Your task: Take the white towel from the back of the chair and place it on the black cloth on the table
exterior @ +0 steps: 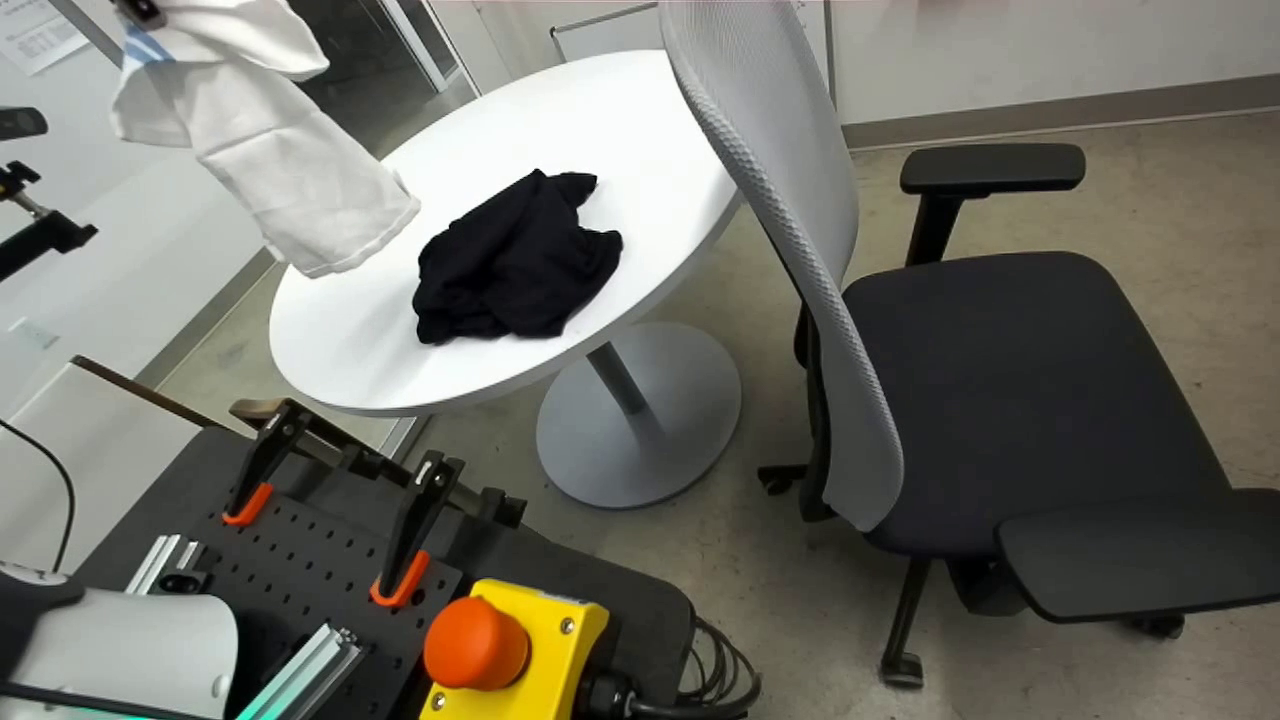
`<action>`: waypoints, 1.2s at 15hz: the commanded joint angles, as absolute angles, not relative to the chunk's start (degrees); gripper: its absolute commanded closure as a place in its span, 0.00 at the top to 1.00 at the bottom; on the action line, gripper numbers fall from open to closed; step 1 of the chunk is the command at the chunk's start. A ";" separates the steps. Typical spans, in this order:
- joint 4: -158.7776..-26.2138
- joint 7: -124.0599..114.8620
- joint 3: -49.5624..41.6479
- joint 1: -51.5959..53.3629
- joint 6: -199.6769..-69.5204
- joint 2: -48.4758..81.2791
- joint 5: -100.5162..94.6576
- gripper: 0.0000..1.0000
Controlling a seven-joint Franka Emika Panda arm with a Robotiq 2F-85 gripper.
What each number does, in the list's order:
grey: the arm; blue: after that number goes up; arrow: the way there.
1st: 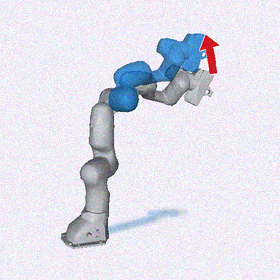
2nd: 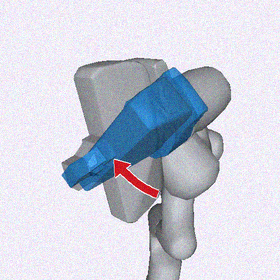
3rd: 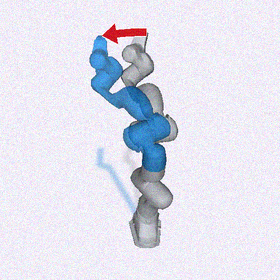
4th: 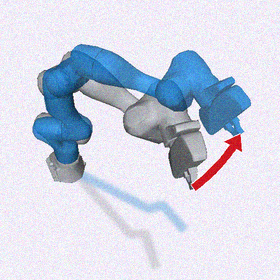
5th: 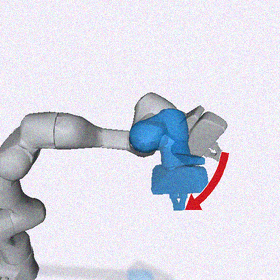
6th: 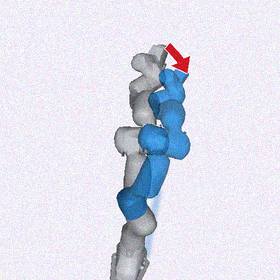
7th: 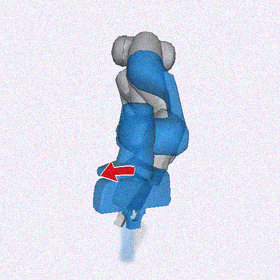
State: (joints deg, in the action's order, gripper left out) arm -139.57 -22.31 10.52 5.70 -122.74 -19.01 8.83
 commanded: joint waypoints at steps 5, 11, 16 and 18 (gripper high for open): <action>-138.71 -33.67 11.63 4.91 -141.06 -9.40 8.35 0.02; -138.58 -40.76 9.96 3.96 -142.59 -4.93 5.43 0.46; -138.65 -43.36 8.26 3.36 -141.76 -3.78 4.67 0.82; -138.74 -43.63 7.73 3.33 -141.30 -4.08 5.36 0.97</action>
